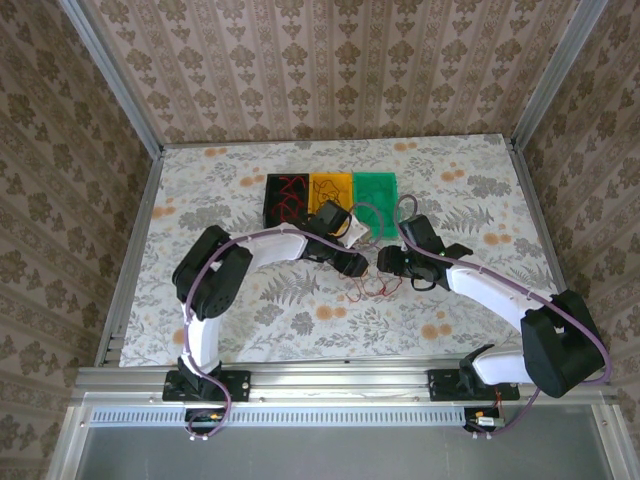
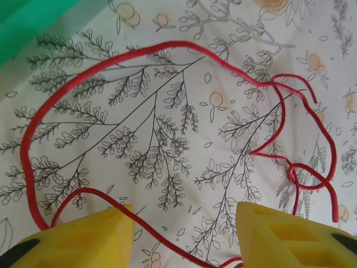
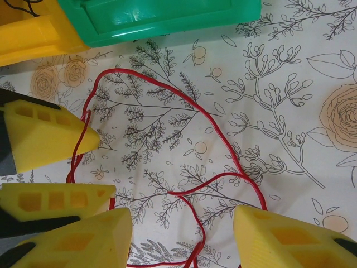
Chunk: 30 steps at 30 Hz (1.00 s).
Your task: Untangle the cables
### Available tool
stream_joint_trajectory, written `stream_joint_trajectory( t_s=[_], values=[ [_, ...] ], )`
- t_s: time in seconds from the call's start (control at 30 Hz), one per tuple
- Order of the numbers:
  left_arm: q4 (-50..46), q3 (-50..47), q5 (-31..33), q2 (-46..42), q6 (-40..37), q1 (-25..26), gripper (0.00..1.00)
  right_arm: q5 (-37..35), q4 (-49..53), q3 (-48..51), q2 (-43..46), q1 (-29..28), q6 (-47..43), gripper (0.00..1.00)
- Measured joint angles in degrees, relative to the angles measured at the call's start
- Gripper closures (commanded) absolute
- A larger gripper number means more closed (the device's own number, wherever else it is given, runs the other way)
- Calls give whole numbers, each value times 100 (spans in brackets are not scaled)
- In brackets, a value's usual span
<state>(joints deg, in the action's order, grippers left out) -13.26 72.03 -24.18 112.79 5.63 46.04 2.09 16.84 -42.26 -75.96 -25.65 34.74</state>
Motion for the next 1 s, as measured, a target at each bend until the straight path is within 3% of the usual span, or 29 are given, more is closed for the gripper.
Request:
stream_joint_trajectory(
  t_s=[0.13,0.2,0.37,0.53,0.77,1.0],
  values=[
    [7,146,-2,144,114,4,89,-2,0,55,20,0,0,49],
    [50,188,9,157,151,7,100,-26,0,76,42,0,7,49],
    [409,116,11,-127,302,0,100,-155,-4,227,236,33,109,49],
    [1034,-144,-275,-1211,496,-50,100,-284,-4,376,367,114,264,49],
    [1963,-435,-1405,-2262,802,-243,100,-422,-26,391,540,149,411,49],
    [2288,-981,-2249,-2354,1200,-490,100,-490,-39,424,667,166,452,49]
  ],
)
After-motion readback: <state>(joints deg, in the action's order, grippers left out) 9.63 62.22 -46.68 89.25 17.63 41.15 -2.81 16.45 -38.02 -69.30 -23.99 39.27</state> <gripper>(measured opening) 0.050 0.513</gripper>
